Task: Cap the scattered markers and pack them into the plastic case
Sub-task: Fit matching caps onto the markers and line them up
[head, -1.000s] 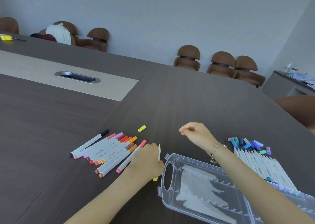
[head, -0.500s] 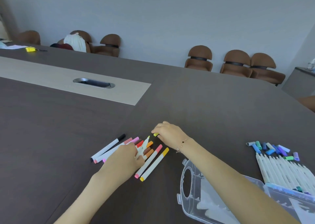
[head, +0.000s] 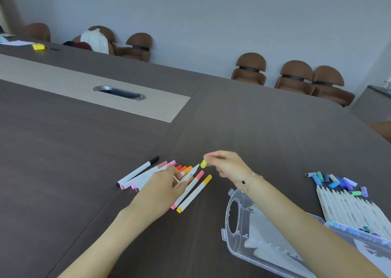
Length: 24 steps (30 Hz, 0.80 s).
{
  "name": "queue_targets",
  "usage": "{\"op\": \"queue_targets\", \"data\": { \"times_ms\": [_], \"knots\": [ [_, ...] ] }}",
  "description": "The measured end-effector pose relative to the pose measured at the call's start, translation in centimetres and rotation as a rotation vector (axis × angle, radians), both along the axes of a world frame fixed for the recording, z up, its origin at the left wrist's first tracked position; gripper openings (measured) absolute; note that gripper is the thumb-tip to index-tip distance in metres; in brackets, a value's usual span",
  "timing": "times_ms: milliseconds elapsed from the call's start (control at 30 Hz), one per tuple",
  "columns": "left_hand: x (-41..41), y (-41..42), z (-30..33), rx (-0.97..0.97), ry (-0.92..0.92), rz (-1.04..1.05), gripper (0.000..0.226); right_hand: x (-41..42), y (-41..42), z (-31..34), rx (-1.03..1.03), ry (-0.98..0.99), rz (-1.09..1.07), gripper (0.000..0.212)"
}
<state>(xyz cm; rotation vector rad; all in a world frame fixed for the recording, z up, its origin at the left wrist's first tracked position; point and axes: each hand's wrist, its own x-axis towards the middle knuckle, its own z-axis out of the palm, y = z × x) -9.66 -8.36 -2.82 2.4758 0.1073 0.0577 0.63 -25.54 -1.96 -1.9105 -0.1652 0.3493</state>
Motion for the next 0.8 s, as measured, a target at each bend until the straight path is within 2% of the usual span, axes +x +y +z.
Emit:
{"op": "queue_targets", "data": {
  "times_ms": [133, 367, 467, 633, 700, 800],
  "knots": [
    [-0.1, -0.2, -0.2, -0.008, -0.006, -0.009, 0.015, -0.2, 0.3, 0.0, 0.049, 0.046, -0.049, 0.011],
    [0.1, -0.7, -0.4, 0.003, -0.030, 0.003, 0.026, -0.9, 0.4, -0.2, -0.017, 0.048, 0.016, 0.022],
    [0.1, -1.5, -0.6, 0.034, -0.083, 0.019, 0.032, -0.9, 0.8, -0.9, -0.006, 0.008, -0.067, 0.021],
    [0.6, -2.2, -0.7, 0.051, -0.167, 0.115, 0.030, -0.9, 1.8, -1.4, 0.064, -0.004, -0.188, 0.017],
    [0.5, -2.3, -0.7, 0.100, -0.159, 0.106, 0.028, -0.8, 1.9, -1.7, 0.034, -0.003, -0.188, 0.016],
    [0.3, -2.6, -0.6, 0.075, -0.137, 0.099, 0.025, -0.8, 1.8, -2.2, -0.051, -0.050, -0.179, 0.015]
  ]
}}
